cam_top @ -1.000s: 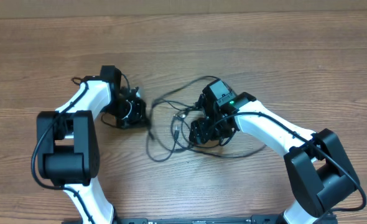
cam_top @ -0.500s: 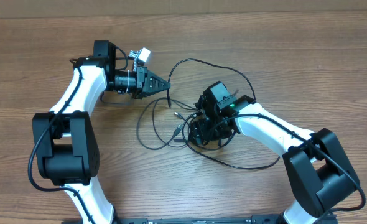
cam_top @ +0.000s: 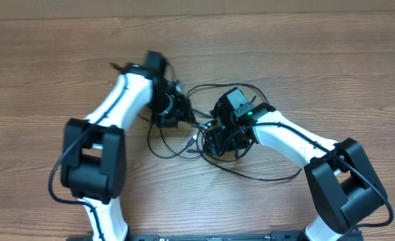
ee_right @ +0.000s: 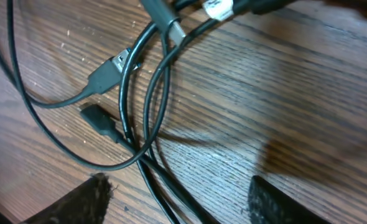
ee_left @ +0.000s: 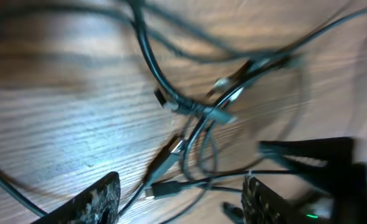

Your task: Untangle cables

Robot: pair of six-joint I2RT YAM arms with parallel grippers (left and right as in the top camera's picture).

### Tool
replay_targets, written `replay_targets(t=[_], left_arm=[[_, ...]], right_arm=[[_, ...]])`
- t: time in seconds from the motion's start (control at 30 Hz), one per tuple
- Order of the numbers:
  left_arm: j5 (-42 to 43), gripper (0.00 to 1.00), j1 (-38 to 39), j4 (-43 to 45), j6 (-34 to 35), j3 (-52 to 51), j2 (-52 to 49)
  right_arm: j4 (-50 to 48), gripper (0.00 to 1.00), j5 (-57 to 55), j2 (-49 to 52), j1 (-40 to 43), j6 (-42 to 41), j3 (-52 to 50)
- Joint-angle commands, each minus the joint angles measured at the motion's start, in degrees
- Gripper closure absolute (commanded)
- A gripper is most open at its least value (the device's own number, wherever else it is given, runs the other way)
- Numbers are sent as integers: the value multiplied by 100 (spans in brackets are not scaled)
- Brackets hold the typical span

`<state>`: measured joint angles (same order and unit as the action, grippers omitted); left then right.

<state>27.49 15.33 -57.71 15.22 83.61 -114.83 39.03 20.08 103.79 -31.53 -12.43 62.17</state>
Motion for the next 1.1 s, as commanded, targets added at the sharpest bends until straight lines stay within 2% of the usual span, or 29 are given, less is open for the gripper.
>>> replay_targets(t=[0.0, 0.07, 0.17, 0.23, 0.3, 0.37, 0.43, 0.53, 0.63, 0.8, 1.07], left_arm=[[-1008, 37, 483, -57, 129, 59, 46], [-1010, 37, 680, -55, 105, 59, 46], [-1012, 36, 870, -57, -7, 59, 46], [-1016, 36, 909, -63, -20, 59, 46], [-1043, 35, 905, -98, -20, 59, 46], [-1268, 35, 868, -160, 59, 59, 46], [-1585, 34, 822, -236, 210, 59, 46], [-1759, 31, 758, -240, 282, 33, 46], [-1757, 27, 748, -199, 278, 0, 46], [-1692, 26, 822, -184, 260, -81, 35], [-1340, 26, 949, -184, -481, -269, 35]], right_arm=[[-4, 30, 83, -17, 17, -118, -63], [48, 28, 815, -59, 103, 140, 15], [223, 33, 2203, -267, 407, 654, 256], [356, 33, 2455, -431, 640, 599, 404], [728, 24, 2404, -588, 970, 485, 595], [1152, 15, 2009, -680, 1305, 479, 719], [1585, 0, 1349, -699, 1624, 481, 745], [2302, 0, 94, -660, 2109, 479, 737], [2702, 0, -708, -658, 2522, 398, 645], [2883, 0, -1720, -658, 3029, -789, 553], [2693, 0, -1912, -660, 3220, -1410, 79]])
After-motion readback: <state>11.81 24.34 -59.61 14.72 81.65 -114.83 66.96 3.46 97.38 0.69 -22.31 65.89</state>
